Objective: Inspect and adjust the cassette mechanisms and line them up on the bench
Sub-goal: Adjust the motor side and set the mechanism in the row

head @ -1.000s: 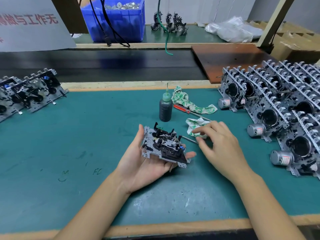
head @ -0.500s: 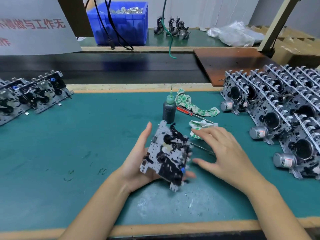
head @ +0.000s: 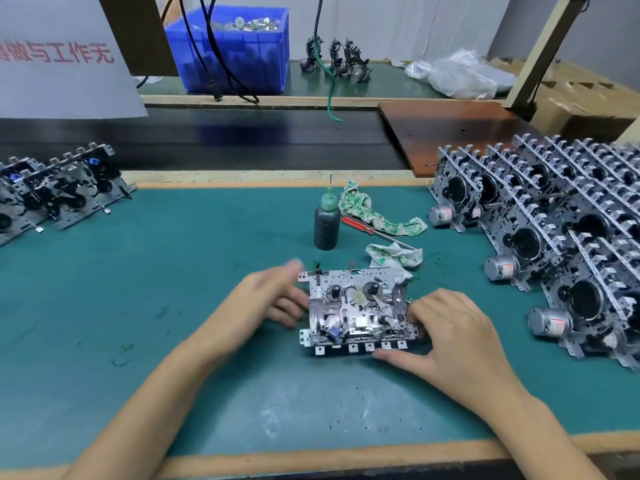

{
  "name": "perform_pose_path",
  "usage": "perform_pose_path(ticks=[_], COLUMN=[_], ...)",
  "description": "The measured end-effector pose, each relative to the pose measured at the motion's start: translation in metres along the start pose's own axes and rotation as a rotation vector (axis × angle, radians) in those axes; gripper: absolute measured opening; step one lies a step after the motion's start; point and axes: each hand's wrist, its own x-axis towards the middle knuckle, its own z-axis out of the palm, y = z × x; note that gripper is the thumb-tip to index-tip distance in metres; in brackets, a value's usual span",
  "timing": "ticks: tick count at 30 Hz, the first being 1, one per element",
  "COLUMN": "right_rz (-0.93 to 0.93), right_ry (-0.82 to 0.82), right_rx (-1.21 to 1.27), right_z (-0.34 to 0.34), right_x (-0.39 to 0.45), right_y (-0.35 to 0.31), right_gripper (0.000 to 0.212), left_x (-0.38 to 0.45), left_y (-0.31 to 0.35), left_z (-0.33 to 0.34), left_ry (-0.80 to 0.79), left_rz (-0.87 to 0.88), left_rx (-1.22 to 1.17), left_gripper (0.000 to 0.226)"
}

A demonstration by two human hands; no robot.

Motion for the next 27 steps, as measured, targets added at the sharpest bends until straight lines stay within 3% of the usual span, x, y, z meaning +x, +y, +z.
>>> perform_pose_path(ticks=[1,3,5,8,11,14,20,27], right_rz=[0.011,0.024,0.003,-0.065,-0.096,-0.089,-0.055,-0.030], right_ry=[0.007,0.013,0.010,0.001,0.026,0.055,0.083,0.129], right_rx=[-0.011,-0.029,-0.064,-0.104,-0.119,-0.114,0.015,-0.020], right_z=[0.003,0.007,0.009,0.010,0.011,0.014,0.017,0.023], right_x=[0.000,0.001,0.002,0.001,0.000,0.001,-0.003,-0.005], right_y=[0.000,0.000,0.001,0.005,0.009,0.009,0.003,0.001], right_gripper=[0.061,0.061,0.062,0.060,0.052,0.049,0.048,0.052], left_x=[-0.008,-0.020,-0.025,-0.020,-0.017,-0.017,-0.013,-0.014], left_y=[-0.003,-0.011,-0.016,-0.014,-0.018,-0.022,-0.028,-0.028], left_z=[0.006,0.016,0.025,0.028,0.025,0.029,0.034,0.029], left_ry=[0.116,0.202,0.271,0.367,0.368,0.410,0.550,0.466], left_rz=[0.097,0.204,0.265,0.314,0.522,0.594,0.516,0.556], left_rx=[0.323,0.989,1.308,1.289,1.259,1.254,1.215,1.187], left_gripper=[0.067,0.072,0.074,0.067,0.059,0.057,0.060,0.065])
